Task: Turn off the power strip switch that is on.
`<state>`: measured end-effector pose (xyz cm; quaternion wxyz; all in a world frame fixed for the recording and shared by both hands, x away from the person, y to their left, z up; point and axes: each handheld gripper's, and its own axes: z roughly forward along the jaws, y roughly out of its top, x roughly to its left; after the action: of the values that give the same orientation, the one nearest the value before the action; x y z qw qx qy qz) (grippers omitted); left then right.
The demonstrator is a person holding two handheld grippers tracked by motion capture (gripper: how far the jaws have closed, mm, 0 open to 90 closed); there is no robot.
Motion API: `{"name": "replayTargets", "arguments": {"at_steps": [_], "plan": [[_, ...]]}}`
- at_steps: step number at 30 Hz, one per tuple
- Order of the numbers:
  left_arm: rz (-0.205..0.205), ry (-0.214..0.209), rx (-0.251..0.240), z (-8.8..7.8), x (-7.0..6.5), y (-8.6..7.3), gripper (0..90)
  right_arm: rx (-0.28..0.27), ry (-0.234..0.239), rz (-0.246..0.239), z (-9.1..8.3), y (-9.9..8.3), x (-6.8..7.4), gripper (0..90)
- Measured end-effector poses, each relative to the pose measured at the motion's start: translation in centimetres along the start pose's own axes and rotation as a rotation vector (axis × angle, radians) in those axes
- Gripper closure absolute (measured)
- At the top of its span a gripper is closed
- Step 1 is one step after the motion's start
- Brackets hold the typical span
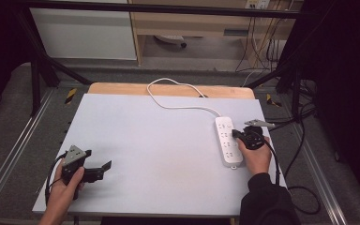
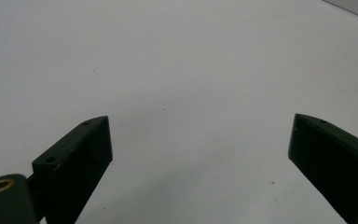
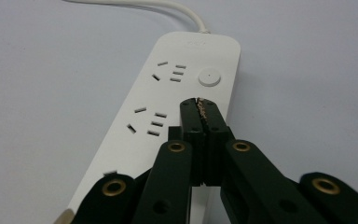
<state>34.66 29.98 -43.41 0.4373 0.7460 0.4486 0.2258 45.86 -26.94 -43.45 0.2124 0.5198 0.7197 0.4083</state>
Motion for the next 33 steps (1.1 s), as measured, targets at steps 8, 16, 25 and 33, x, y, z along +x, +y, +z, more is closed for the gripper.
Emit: {"name": "replayTargets", "arguments": {"at_steps": [8, 16, 25, 33], "plan": [[0.002, 0.000, 0.005, 0.04, -0.03, -0.03, 6.2, -0.002, -0.004, 0.002, 0.00, -0.04, -0.02, 90.0], [0.003, 0.004, 0.010, 0.08, -0.01, -0.06, 6.3, -0.002, -0.006, 0.002, -0.02, -0.06, -0.04, 90.0], [0.004, 0.008, 0.010, 0.07, -0.01, -0.07, 6.3, -0.020, 0.000, 0.007, 0.28, -0.10, -0.11, 90.0], [0.005, 0.006, 0.011, 0.07, -0.03, -0.06, 6.3, -0.023, 0.000, -0.001, 0.53, -0.30, 0.03, 90.0]]}}
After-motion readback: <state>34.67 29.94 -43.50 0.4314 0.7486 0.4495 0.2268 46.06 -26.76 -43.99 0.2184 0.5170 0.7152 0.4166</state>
